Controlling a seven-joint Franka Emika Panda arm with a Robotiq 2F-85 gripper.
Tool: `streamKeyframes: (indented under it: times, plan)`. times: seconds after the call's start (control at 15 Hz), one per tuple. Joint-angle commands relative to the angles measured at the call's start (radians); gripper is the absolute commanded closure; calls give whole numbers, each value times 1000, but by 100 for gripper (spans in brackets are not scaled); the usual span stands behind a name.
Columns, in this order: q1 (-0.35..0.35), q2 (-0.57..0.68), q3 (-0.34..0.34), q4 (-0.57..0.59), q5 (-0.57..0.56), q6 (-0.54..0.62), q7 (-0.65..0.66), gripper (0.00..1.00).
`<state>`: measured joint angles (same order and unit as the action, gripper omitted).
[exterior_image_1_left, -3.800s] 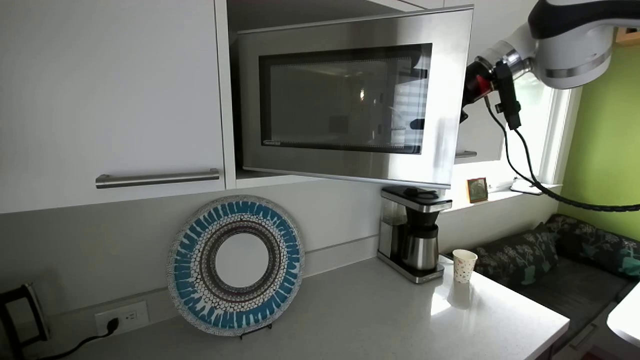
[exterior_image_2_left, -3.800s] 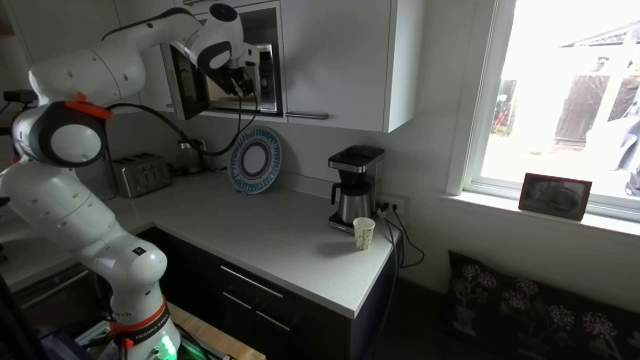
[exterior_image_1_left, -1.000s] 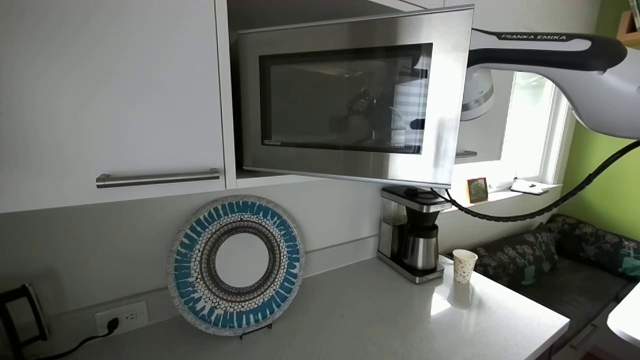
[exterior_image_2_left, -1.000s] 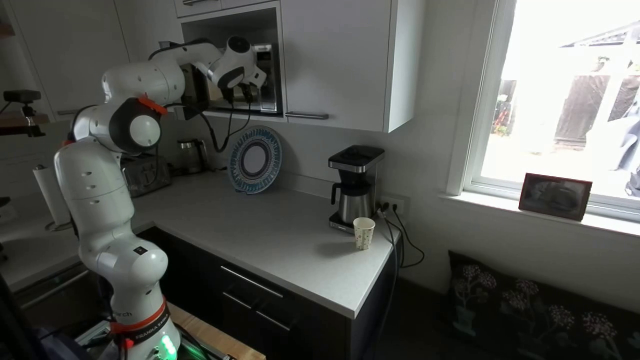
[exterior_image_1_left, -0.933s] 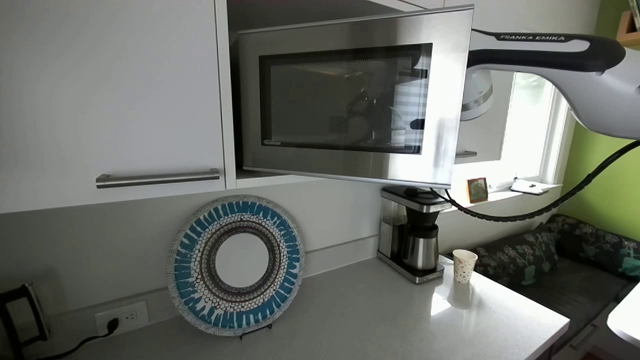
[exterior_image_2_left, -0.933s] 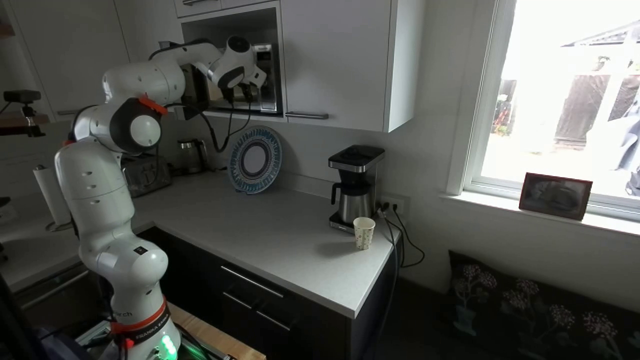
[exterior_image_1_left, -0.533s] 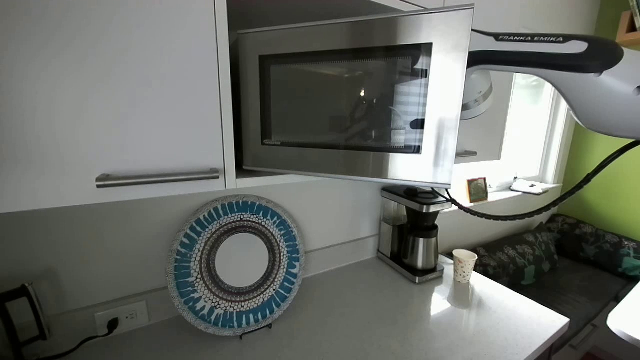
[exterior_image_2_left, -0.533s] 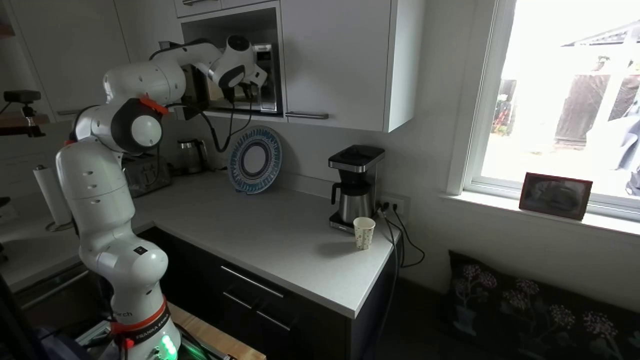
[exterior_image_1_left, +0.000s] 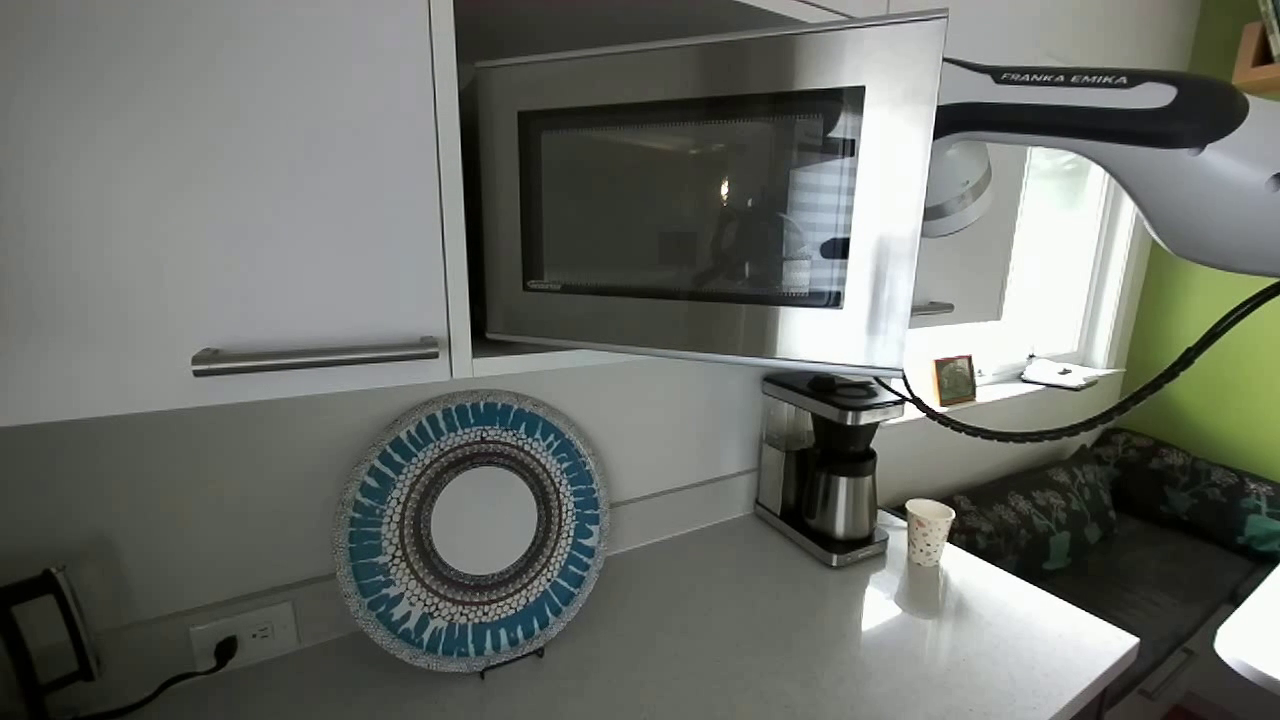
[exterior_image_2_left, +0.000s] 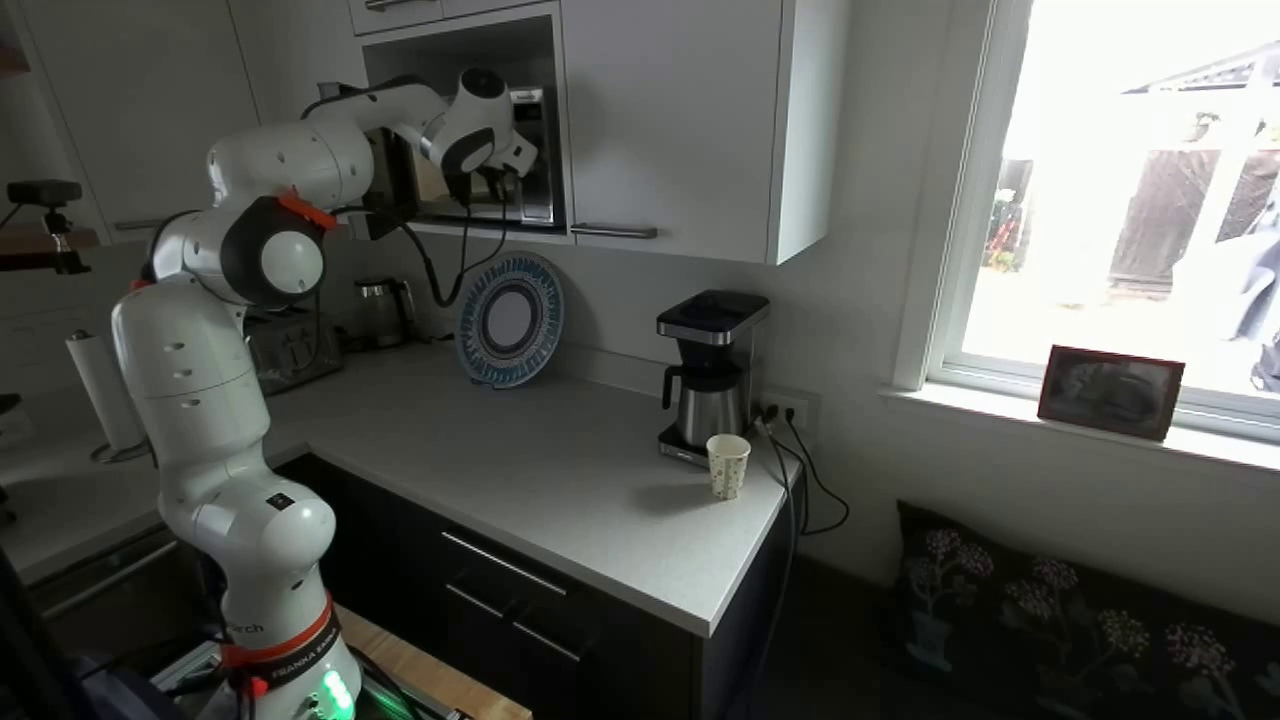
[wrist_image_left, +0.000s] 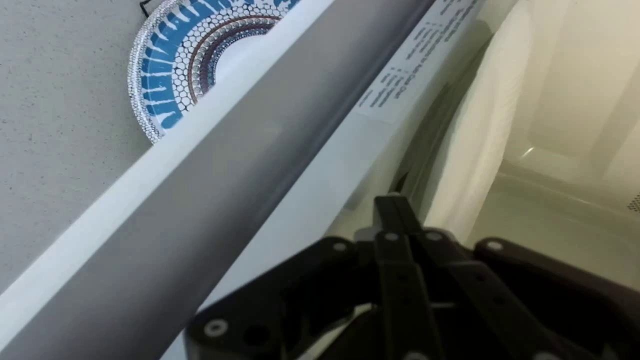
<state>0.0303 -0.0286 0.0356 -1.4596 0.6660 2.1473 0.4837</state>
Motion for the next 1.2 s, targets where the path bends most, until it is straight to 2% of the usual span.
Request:
streamKeyframes:
  times: [0.0, 0.33, 0.4, 0.53, 0.87, 1.07, 1.13]
  plan:
    - [-5, 4, -8, 37, -55, -86, 11, 100]
    - [-9, 9, -15, 86, -115, -177, -18, 100]
    - [-7, 16, -15, 98, -123, -179, -34, 74]
    - [-5, 26, -14, 119, -132, -180, -75, 66]
    - [0, 78, -8, 198, -131, -174, -163, 29]
    - [7, 105, 0, 237, -125, -160, -173, 5]
    - [10, 109, 2, 248, -125, -159, -169, 1]
